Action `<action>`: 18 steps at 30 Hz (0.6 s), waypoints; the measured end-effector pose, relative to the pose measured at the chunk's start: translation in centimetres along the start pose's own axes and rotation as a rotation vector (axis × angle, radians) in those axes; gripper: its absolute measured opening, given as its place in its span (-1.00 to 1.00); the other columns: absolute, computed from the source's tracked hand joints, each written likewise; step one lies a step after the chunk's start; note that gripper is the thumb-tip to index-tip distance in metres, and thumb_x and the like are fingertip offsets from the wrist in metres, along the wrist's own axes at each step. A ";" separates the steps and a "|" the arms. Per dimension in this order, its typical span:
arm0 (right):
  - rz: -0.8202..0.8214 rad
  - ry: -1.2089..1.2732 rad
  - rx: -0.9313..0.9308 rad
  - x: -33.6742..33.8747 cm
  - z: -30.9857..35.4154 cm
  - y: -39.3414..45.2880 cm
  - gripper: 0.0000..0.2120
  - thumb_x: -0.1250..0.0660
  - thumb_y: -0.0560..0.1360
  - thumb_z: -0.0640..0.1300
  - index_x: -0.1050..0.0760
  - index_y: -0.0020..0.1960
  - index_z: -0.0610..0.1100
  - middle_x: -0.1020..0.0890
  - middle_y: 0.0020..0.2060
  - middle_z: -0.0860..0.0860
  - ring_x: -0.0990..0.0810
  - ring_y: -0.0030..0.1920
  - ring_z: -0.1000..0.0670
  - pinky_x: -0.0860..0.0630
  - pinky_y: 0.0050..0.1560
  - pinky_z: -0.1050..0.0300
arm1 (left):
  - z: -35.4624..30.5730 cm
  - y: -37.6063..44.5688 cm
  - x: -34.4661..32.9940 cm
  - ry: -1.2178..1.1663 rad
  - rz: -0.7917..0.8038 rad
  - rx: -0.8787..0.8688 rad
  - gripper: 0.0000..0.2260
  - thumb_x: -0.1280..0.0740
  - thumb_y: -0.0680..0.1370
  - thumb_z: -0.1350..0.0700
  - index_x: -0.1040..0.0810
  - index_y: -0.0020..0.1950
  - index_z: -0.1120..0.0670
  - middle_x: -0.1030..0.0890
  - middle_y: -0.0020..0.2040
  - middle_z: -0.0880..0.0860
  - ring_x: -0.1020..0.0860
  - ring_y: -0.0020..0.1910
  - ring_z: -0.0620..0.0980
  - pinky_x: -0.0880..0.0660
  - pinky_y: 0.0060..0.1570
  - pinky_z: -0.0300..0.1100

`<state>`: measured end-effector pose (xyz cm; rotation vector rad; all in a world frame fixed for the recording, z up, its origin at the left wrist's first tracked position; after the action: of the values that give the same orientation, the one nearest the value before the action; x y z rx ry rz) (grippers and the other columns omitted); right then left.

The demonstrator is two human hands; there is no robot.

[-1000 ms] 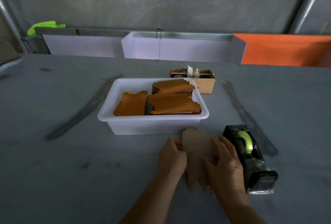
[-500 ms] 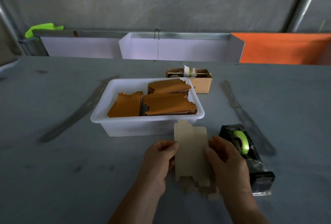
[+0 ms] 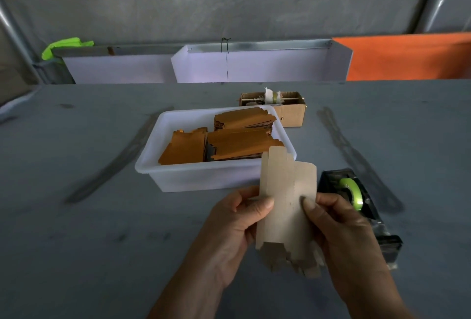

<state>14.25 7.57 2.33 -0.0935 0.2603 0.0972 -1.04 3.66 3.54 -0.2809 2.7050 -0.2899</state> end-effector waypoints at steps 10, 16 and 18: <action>0.034 -0.049 0.054 -1.0 0.9 -1.0 -0.85 -0.36 0.28 -0.02 -0.62 -0.25 -0.08 -0.66 -0.31 0.02 -0.56 -0.30 0.12 -0.50 -0.35 0.24 | -1.2 -0.8 0.1 0.228 -0.019 -0.125 -0.67 -0.57 0.25 -0.01 -0.66 -0.06 0.06 -0.71 -0.07 0.02 -0.67 -0.06 -0.03 -0.56 -0.06 -0.13; 0.110 -0.002 0.045 -1.6 1.2 -1.6 -0.85 -0.35 0.30 -0.10 -0.63 -0.21 -0.14 -0.66 -0.28 -0.07 -0.55 -0.26 0.07 -0.48 -0.21 0.11 | -1.3 -1.0 -0.9 0.353 -0.061 -0.098 -0.59 -0.61 0.17 -0.08 -0.65 -0.04 -0.05 -0.71 -0.09 -0.10 -0.65 -0.04 -0.11 -0.51 -0.05 -0.21; 0.133 -0.017 0.044 -1.7 1.2 -1.8 -0.83 -0.35 0.29 -0.11 -0.63 -0.18 -0.16 -0.66 -0.26 -0.11 -0.56 -0.27 0.06 -0.50 -0.24 0.13 | -1.2 -0.9 -0.9 0.340 -0.114 -0.092 -0.54 -0.56 0.12 -0.09 -0.64 -0.02 -0.03 -0.72 -0.09 -0.07 -0.63 0.01 -0.07 -0.49 -0.03 -0.21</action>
<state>13.09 5.73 4.06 -0.0319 0.2516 0.2243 -0.62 3.19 5.14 -0.4501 3.0488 -0.2670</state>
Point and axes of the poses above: each hand's wrist, its own y-axis towards the middle knuckle, its own x-axis out of the back of the hand, z = x × y, the point moved 5 cm from there along y, towards the middle knuckle
